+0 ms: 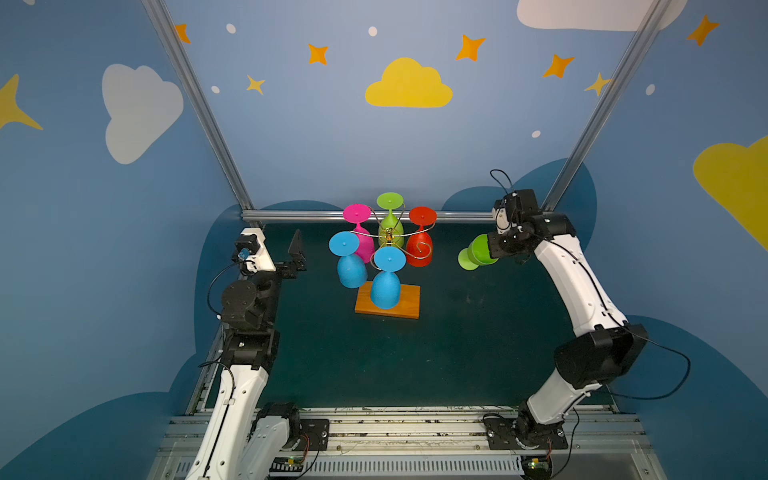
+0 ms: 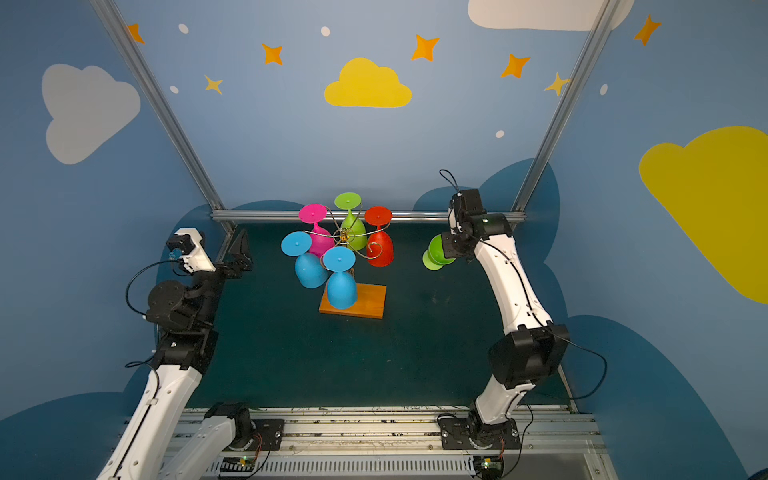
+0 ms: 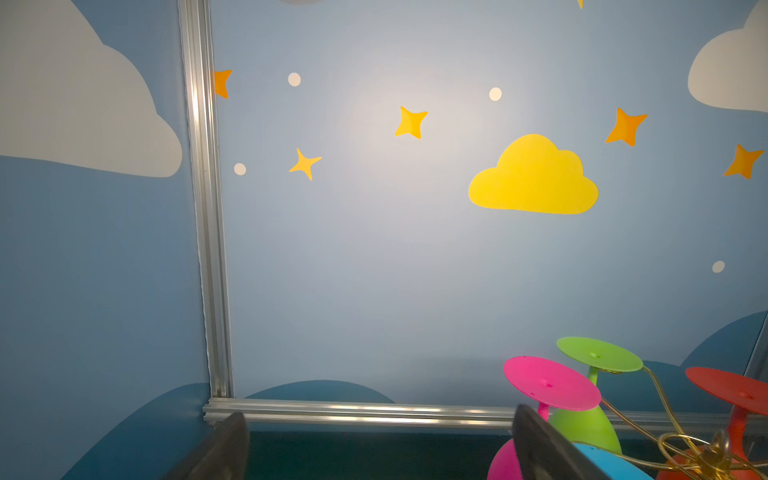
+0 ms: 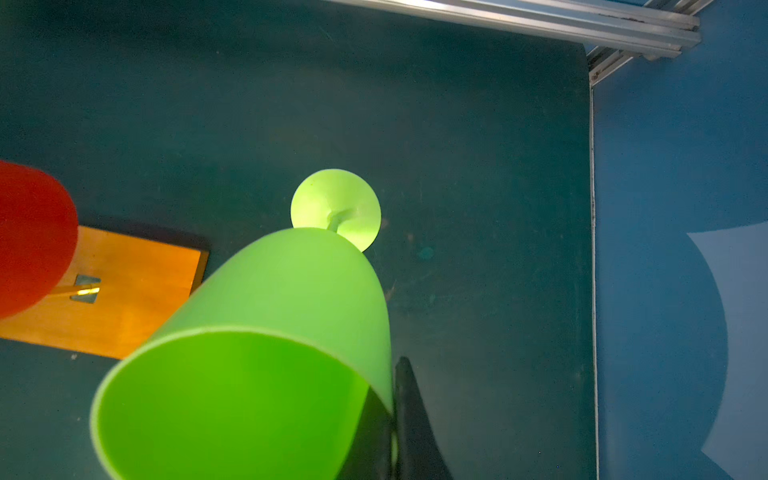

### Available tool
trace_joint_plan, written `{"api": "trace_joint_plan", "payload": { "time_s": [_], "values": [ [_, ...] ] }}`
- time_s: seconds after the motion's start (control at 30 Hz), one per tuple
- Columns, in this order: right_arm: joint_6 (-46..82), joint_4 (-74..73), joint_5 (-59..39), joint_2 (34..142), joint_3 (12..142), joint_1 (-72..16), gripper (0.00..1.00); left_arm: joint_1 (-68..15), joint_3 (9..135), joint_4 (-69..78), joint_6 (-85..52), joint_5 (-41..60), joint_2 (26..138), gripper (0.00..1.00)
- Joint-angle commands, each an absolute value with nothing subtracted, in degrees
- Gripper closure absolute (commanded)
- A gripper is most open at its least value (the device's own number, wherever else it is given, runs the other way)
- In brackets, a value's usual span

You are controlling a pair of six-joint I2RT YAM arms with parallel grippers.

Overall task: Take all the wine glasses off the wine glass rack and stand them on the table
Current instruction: 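Carry the green glass off with the right gripper while the left arm withdraws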

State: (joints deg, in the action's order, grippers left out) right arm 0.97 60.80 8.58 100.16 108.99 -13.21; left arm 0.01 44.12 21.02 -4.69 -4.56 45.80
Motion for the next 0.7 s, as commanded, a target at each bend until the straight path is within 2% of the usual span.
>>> {"api": "trace_joint_plan", "payload": {
  "time_s": [0.0,0.3,0.67],
  "values": [
    [0.45,62.04,6.46,104.87,115.28,-13.36,1.00,0.22,43.68,22.19,-4.04,-4.83,45.24,0.03],
    [-1.54,69.70,7.99,119.99,133.70,-13.45,1.00,0.26,43.63,21.97,-4.30,-4.58,45.42,0.02],
    [-2.37,71.26,6.95,127.08,138.14,-13.62,1.00,0.29,43.86,21.62,-4.85,-4.39,45.57,0.02]
  ]
}}
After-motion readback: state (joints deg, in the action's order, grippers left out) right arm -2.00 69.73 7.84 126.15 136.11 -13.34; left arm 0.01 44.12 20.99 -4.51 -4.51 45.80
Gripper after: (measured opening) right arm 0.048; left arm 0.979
